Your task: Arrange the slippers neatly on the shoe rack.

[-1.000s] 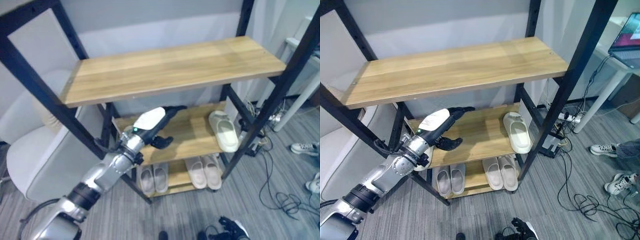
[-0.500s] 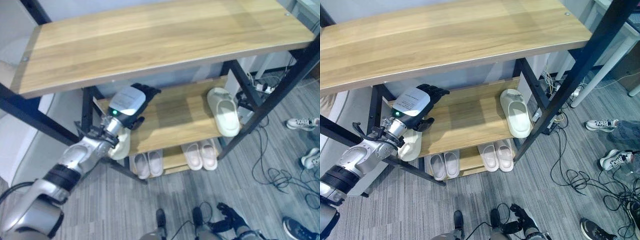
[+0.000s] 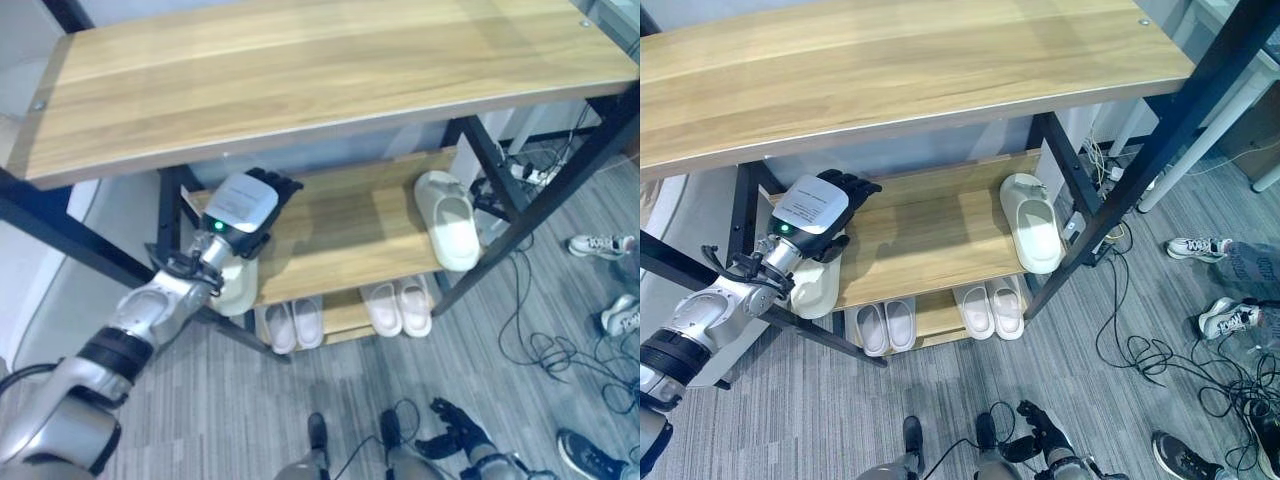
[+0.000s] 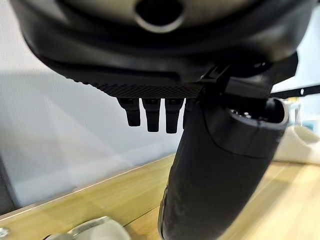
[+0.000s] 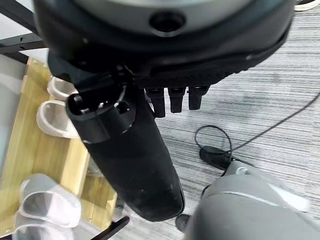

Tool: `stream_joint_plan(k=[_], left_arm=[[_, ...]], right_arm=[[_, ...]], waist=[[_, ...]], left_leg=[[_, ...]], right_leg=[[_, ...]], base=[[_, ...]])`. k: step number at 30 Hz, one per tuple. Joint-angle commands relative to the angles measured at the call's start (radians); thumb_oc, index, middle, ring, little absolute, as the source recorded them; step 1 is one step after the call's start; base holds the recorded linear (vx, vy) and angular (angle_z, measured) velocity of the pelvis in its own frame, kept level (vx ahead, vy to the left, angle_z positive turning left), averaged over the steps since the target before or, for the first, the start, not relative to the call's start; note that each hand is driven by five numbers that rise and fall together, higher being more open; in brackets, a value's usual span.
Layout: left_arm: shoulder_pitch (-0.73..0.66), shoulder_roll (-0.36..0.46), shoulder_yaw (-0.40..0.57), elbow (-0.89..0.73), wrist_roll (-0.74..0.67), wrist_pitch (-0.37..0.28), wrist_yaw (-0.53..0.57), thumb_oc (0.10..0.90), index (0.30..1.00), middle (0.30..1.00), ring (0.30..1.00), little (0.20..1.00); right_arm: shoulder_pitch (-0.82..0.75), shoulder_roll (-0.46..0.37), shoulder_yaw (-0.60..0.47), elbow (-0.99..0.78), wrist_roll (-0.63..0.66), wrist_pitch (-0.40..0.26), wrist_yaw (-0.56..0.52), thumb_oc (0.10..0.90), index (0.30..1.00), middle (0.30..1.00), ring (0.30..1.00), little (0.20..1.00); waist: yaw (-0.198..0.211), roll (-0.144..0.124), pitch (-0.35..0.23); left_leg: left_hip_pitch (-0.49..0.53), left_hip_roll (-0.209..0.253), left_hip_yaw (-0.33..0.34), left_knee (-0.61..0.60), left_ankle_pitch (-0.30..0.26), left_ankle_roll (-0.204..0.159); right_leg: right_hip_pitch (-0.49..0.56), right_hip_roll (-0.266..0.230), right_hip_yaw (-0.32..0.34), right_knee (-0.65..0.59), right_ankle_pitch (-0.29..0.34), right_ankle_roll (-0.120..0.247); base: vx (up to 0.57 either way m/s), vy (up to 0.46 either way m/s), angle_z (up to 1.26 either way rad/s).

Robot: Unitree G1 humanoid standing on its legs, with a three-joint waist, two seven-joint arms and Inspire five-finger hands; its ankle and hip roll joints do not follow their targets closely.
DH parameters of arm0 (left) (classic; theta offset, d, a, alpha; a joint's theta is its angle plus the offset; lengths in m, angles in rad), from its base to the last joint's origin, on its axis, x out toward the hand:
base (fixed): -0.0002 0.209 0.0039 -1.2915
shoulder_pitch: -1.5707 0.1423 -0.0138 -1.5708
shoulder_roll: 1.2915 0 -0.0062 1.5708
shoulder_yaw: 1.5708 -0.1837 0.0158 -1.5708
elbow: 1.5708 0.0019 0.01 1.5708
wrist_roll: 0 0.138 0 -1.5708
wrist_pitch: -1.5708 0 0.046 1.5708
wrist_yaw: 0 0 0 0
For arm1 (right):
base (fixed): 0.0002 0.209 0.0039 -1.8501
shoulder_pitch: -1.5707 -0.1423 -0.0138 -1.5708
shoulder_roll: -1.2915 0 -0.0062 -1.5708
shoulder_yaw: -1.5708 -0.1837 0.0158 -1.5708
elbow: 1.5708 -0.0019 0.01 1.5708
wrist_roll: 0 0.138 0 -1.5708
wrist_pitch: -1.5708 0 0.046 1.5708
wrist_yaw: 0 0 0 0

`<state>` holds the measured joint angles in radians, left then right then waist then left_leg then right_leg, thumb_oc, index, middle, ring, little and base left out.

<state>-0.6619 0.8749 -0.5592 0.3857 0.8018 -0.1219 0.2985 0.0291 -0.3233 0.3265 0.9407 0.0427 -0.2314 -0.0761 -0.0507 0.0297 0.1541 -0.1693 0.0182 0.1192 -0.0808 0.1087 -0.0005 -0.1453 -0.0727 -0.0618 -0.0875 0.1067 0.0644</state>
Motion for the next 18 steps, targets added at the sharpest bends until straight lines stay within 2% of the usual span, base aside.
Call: stream_joint_plan(k=[1,9,18], left_arm=[[-0.227,-0.006,0.026,0.074,0.022,0.063,0.037,0.8,0.9,0.9,0.9,0.9],[-0.241,-0.041,0.032,0.13,0.041,0.125,-0.013,0.8,0.9,0.9,0.9,0.9],[-0.254,-0.083,0.011,0.213,0.037,0.166,-0.074,0.8,0.9,0.9,0.9,0.9]], right_arm=[[0.008,-0.047,-0.002,-0.056,0.013,-0.036,-0.016,0.8,0.9,0.9,0.9,0.9],[-0.004,-0.037,0.002,-0.046,0.018,-0.012,-0.001,0.8,0.9,0.9,0.9,0.9],[-0.013,-0.028,0.005,-0.036,0.025,0.016,0.015,0.8,0.9,0.9,0.9,0.9]], waist=[[0.019,0.025,-0.042],[0.025,0.018,-0.05],[0.029,0.019,-0.056]], left_leg=[[0.027,-0.016,-0.043,-0.007,-0.085,-0.038],[0.051,-0.015,-0.046,-0.007,-0.093,-0.036],[0.077,-0.014,-0.051,-0.007,-0.1,-0.035]], right_leg=[[0.049,-0.04,-0.082,0.006,-0.084,0.091],[0.073,-0.036,-0.086,0.006,-0.093,0.089],[0.101,-0.034,-0.096,0.004,-0.103,0.086]], base=[[0.0,0.0,0.0],[0.0,-0.004,0.01],[0.0,-0.006,0.03]])
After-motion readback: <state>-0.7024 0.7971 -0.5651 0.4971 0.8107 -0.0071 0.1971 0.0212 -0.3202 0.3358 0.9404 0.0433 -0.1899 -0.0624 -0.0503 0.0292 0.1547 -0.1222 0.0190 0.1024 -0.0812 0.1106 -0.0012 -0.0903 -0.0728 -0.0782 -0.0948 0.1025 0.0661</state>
